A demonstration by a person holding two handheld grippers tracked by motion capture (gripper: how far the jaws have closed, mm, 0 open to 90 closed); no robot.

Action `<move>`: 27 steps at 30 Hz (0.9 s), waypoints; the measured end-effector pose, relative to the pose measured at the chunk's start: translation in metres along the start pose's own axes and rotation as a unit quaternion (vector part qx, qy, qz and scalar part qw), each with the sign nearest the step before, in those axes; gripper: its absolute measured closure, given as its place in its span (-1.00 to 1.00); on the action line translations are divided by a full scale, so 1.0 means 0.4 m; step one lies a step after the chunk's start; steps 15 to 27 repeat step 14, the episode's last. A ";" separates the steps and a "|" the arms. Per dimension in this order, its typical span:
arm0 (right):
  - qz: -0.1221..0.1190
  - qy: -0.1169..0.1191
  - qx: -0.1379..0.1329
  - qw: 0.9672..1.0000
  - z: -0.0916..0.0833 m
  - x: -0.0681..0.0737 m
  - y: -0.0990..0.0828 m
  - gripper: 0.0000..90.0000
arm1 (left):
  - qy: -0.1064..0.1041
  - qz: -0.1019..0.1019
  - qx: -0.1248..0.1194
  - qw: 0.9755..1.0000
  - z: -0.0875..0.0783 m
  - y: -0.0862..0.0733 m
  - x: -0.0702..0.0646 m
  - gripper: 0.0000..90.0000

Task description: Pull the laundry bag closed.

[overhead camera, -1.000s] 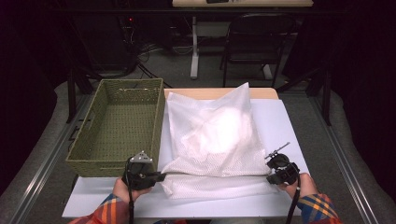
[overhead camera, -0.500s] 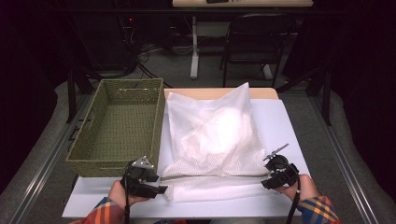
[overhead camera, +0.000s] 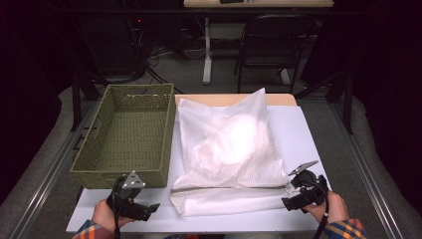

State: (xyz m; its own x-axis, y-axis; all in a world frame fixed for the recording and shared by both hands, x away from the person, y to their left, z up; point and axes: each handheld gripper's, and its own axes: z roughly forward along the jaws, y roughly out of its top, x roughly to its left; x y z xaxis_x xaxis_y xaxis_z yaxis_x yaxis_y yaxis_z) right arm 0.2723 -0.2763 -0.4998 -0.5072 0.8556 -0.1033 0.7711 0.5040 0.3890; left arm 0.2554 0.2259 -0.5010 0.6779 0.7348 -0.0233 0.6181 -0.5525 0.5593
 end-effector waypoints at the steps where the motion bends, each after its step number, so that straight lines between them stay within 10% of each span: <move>1: -0.001 -0.004 -0.001 1.000 -0.001 -0.002 -0.005 -0.98 | 0.004 -0.004 -0.001 1.000 -0.006 -0.008 0.007 -0.79; 27: 0.006 -0.021 -0.011 1.000 -0.004 -0.006 -0.037 -1.00 | 0.029 -0.016 -0.003 0.999 -0.017 -0.038 0.029 -0.86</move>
